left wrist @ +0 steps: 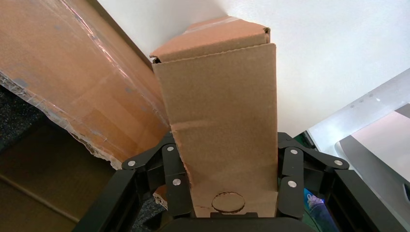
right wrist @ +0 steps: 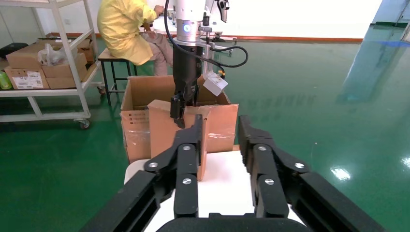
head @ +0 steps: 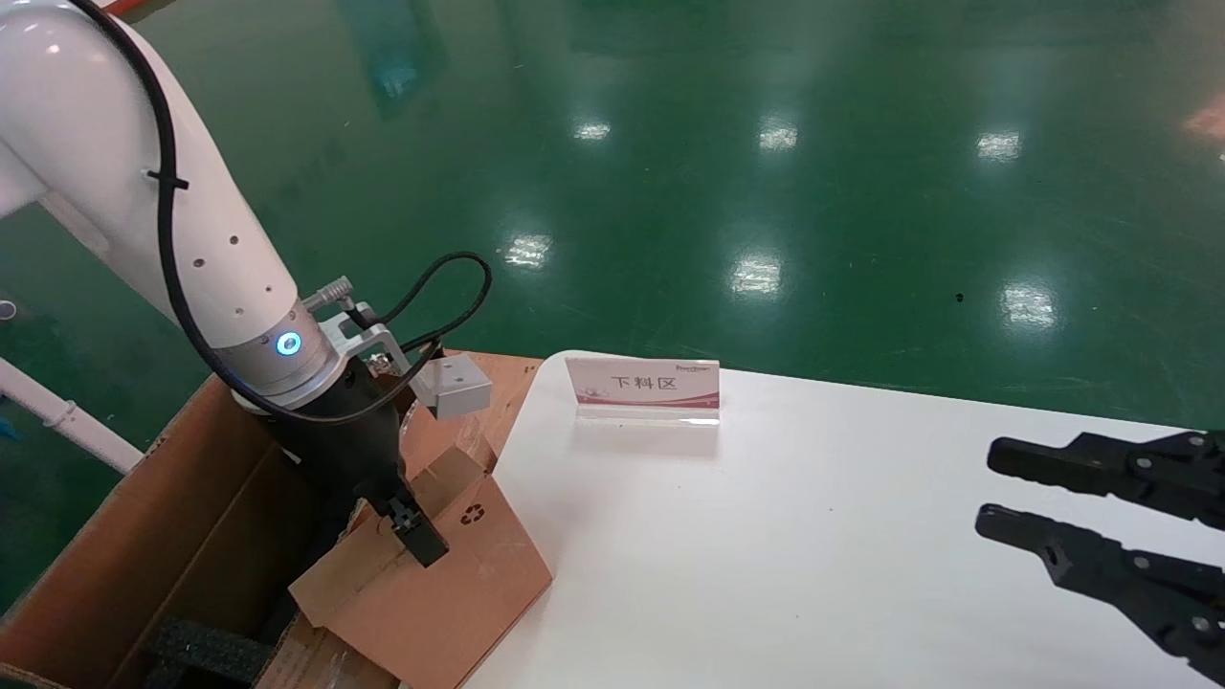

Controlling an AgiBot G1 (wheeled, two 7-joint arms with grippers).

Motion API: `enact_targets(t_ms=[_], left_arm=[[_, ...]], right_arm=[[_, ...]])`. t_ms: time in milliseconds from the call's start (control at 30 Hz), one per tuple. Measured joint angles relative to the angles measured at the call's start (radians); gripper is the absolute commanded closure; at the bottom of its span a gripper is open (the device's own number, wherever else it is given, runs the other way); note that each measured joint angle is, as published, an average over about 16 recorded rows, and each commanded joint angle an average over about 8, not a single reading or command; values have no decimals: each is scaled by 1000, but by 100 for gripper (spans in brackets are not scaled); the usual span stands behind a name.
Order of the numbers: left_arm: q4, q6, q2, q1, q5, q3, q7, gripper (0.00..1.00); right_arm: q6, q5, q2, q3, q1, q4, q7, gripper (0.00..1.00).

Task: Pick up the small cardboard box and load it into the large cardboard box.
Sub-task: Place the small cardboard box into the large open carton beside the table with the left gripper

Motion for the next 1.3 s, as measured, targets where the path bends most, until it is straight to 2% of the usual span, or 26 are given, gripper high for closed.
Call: enact_targets(t_ms=[367,633,833,1033,1067,1300], left_arm=[[-15,-8,-64,-163,-20,-81,34,100],[18,64,-65,-329,7,-117,79,100],[67,133,-39,-441,27,-62,114,100],[95,170,-29,-534,16,69,125,100],[96,171,-30,-547,13,97,125,100],[92,165,-39,-612,-13,292,103,100]], right_arm=[[0,0,0,-1,0,-1,0,100],[0,1,0,-1,1,-1,-1,100],[0,1,0,-2,1,-1,-1,100],[0,1,1,-2,1,-1,-1,99],[0,1,1,-2,1,-1,-1,94],[1,1,1,-2,1,-1,-1,7]])
